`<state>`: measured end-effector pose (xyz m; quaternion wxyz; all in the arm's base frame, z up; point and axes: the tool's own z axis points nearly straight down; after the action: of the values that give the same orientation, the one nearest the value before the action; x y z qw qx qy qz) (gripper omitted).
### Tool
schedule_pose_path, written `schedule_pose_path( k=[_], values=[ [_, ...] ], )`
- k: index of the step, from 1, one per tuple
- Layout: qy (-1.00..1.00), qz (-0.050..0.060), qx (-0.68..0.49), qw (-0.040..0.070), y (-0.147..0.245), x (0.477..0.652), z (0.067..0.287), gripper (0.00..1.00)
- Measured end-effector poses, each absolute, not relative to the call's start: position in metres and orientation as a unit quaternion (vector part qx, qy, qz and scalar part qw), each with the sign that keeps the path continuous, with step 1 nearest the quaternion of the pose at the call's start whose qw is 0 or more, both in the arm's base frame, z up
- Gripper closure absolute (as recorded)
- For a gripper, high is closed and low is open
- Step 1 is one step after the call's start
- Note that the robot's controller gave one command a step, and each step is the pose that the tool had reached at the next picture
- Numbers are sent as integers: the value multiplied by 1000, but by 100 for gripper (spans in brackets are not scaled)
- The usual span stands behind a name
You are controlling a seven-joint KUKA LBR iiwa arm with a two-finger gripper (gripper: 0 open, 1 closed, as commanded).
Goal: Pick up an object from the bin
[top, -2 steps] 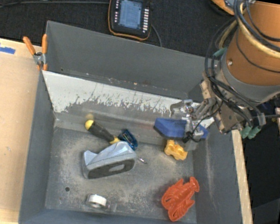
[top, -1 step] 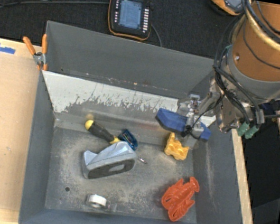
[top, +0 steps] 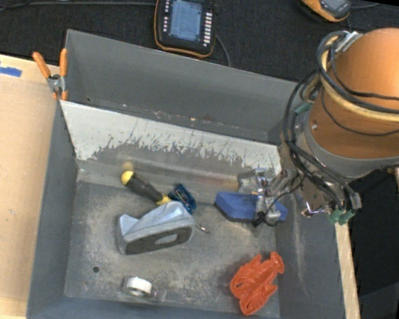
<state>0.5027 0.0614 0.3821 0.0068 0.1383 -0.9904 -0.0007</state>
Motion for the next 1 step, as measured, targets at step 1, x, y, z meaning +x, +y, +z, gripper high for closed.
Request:
schedule_pose_path(
  k=[1],
  values=[
    [-987,-1,160,5,61,477,381,0]
  ],
)
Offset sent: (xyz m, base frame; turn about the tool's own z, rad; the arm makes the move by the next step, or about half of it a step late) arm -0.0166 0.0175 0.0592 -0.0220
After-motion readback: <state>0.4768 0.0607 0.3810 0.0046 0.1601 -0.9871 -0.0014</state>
